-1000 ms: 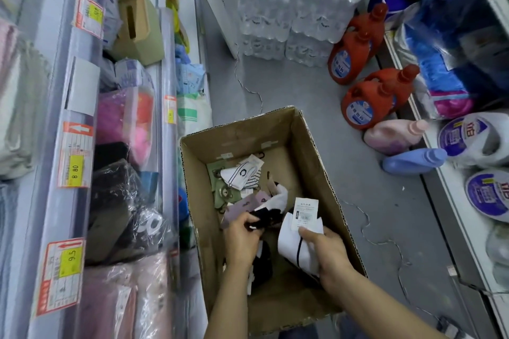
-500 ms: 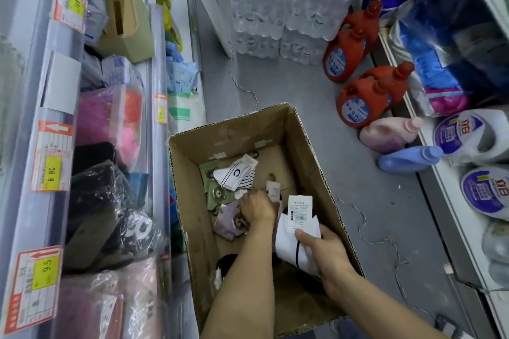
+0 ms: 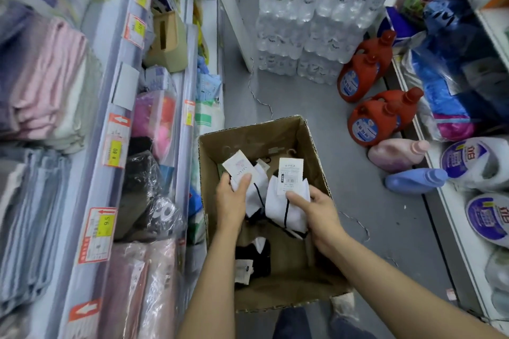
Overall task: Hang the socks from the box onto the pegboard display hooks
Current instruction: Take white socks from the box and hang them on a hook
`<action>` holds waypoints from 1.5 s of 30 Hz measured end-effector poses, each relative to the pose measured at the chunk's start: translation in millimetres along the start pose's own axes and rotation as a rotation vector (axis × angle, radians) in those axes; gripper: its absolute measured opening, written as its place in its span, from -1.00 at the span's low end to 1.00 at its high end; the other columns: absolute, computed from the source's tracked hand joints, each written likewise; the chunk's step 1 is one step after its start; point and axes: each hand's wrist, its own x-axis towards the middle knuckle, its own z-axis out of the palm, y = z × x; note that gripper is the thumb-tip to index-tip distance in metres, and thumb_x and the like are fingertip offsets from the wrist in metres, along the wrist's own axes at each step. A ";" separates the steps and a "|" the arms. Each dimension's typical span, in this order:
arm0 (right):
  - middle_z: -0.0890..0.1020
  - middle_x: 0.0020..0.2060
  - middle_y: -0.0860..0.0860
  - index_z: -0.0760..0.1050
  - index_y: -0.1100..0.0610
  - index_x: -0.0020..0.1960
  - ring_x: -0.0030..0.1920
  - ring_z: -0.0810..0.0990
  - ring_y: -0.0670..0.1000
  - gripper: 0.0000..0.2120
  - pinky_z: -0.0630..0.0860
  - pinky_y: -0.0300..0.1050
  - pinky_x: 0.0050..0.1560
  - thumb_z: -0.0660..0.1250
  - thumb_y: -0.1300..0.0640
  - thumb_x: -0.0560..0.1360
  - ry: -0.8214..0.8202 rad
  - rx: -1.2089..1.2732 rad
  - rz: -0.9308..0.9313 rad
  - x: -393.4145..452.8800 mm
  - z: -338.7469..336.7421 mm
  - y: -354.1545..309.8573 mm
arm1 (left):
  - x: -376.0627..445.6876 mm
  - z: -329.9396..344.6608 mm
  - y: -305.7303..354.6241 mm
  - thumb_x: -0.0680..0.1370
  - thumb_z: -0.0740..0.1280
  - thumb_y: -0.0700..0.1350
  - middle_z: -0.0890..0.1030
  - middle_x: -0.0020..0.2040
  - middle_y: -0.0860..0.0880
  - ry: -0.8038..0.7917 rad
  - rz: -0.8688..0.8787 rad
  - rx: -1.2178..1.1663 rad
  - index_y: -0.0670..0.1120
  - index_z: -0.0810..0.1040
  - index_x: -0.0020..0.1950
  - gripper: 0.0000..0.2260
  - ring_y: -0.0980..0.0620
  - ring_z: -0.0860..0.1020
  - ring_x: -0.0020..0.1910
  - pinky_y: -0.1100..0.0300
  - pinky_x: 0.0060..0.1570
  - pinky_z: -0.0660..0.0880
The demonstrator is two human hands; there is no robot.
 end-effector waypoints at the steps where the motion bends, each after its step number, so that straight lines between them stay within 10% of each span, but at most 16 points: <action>1: 0.72 0.01 -0.01 0.61 0.09 0.12 0.04 0.69 0.02 -0.80 0.60 0.03 0.13 0.41 0.24 0.50 -0.016 0.007 -0.023 -0.2 1.1 -9.2 | -4.9 -5.9 10.6 0.54 0.41 -0.02 0.68 0.06 0.02 0.016 0.038 0.012 0.02 0.55 0.06 -0.86 0.05 0.63 0.00 0.01 0.01 0.58; 12: 0.67 -0.03 0.05 0.53 0.04 -0.01 0.01 0.64 0.02 -0.85 0.59 0.03 0.10 0.31 0.27 0.52 -0.237 -0.282 -0.359 -21.9 15.9 -96.4 | -72.4 -28.7 98.7 0.55 0.42 -0.06 0.68 0.04 0.09 0.158 0.184 -0.099 0.05 0.56 0.13 -0.83 0.13 0.64 0.02 0.14 0.01 0.57; 17: 0.57 -0.07 0.36 0.45 0.36 0.03 -0.15 0.56 0.24 -0.68 0.55 0.27 -0.02 0.31 0.13 0.42 -0.414 -0.380 -0.427 -51.0 3.6 -105.1 | -122.4 -20.2 119.8 0.55 0.42 -0.10 0.69 0.03 0.10 0.221 0.189 -0.195 -0.01 0.59 0.18 -0.79 0.11 0.65 0.00 0.19 -0.04 0.57; 21: 0.40 -0.34 0.04 0.36 0.21 -0.27 -0.27 0.40 0.00 -0.62 0.38 -0.14 -0.19 0.48 0.01 0.44 -0.601 -0.377 -0.432 -81.7 -2.9 -106.3 | -162.4 -19.1 125.7 0.55 0.42 -0.11 0.70 0.07 0.05 0.248 0.178 -0.266 -0.02 0.60 0.21 -0.77 0.09 0.65 0.03 0.22 -0.03 0.57; 24: 0.34 -0.29 0.05 0.40 0.09 -0.23 -0.24 0.34 0.02 -0.64 0.30 -0.07 -0.12 0.46 -0.15 0.41 -0.752 -0.328 -0.353 -105.1 -1.0 -106.5 | -189.4 -33.0 127.7 0.55 0.43 -0.11 0.72 -0.05 0.10 0.309 0.145 -0.332 0.07 0.61 0.07 -0.87 0.08 0.68 -0.05 0.13 -0.05 0.61; 29: 0.49 -0.25 0.02 0.49 0.21 -0.17 -0.23 0.44 -0.05 -0.89 0.38 -0.15 -0.13 0.40 0.34 0.45 -0.747 -0.362 -0.536 -135.8 9.1 -96.5 | -229.5 -70.1 128.2 0.55 0.42 -0.08 0.71 0.02 0.07 0.382 0.152 -0.341 0.02 0.61 0.15 -0.82 0.07 0.67 0.00 0.00 0.04 0.61; 45: 0.71 -0.07 0.09 0.51 0.21 0.11 -0.01 0.69 0.15 -0.72 0.60 0.17 0.08 0.47 0.33 0.43 -0.807 -0.270 -0.420 -256.8 31.6 -23.4 | -393.9 -162.8 65.4 0.54 0.43 -0.16 0.70 0.08 0.03 0.663 0.159 -0.479 -0.01 0.58 0.19 -0.76 0.01 0.67 0.04 -0.05 0.08 0.60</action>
